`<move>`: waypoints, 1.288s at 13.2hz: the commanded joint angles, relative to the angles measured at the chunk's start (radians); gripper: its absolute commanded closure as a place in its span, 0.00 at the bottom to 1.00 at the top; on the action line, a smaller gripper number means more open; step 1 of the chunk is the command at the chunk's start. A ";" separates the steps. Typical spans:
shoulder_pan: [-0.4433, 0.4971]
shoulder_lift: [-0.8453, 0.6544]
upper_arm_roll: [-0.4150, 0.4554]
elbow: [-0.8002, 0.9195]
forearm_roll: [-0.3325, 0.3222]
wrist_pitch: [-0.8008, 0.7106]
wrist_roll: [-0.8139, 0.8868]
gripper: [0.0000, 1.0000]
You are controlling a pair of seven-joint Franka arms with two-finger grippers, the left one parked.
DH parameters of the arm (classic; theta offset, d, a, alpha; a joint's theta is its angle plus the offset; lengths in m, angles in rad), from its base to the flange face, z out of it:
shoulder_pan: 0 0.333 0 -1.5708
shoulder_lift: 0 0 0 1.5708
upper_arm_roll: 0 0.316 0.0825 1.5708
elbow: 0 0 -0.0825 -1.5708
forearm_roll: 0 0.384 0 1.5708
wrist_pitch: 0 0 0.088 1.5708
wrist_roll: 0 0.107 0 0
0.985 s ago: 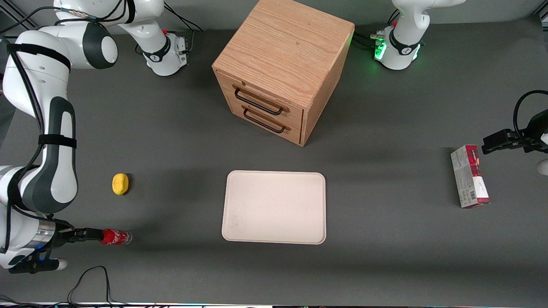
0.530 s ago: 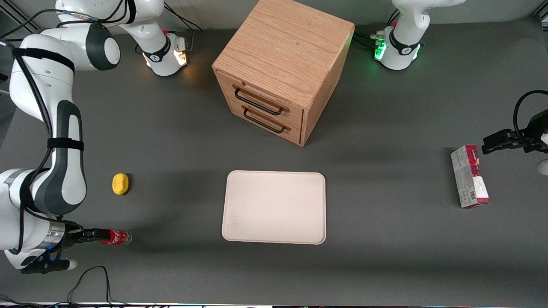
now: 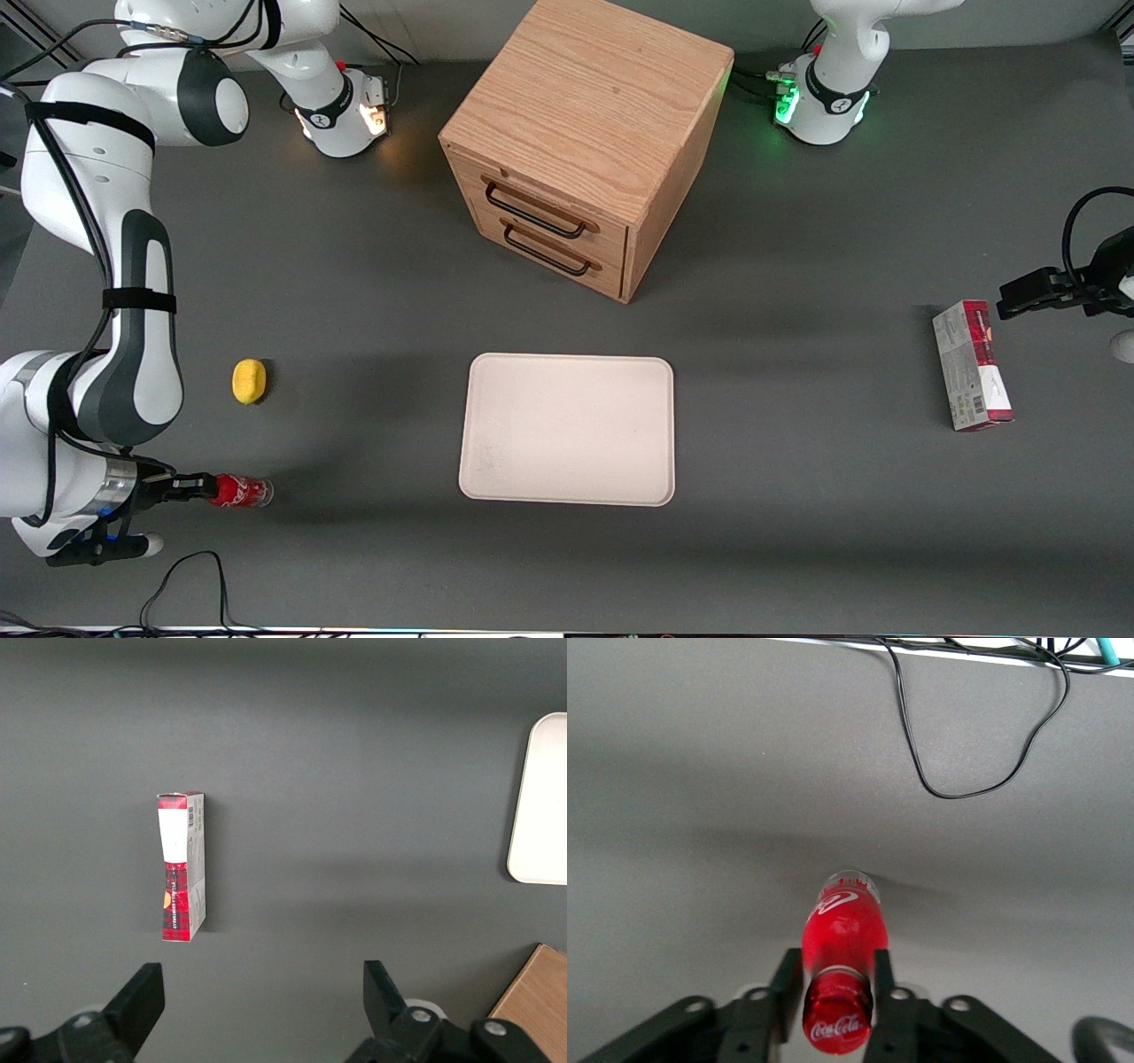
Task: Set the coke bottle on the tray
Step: 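Close the right gripper around the bottle's body, then lift the bottle and carry it with the right gripper to the tray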
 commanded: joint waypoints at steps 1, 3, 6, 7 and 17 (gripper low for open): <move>0.002 -0.015 -0.002 -0.021 -0.013 0.012 -0.019 1.00; 0.002 -0.018 -0.002 -0.021 -0.013 0.012 -0.018 1.00; 0.011 -0.065 -0.002 -0.021 -0.011 -0.013 -0.011 1.00; 0.019 -0.096 -0.003 -0.021 -0.013 -0.069 -0.013 1.00; 0.039 -0.837 -0.002 -0.773 -0.013 -0.138 -0.024 1.00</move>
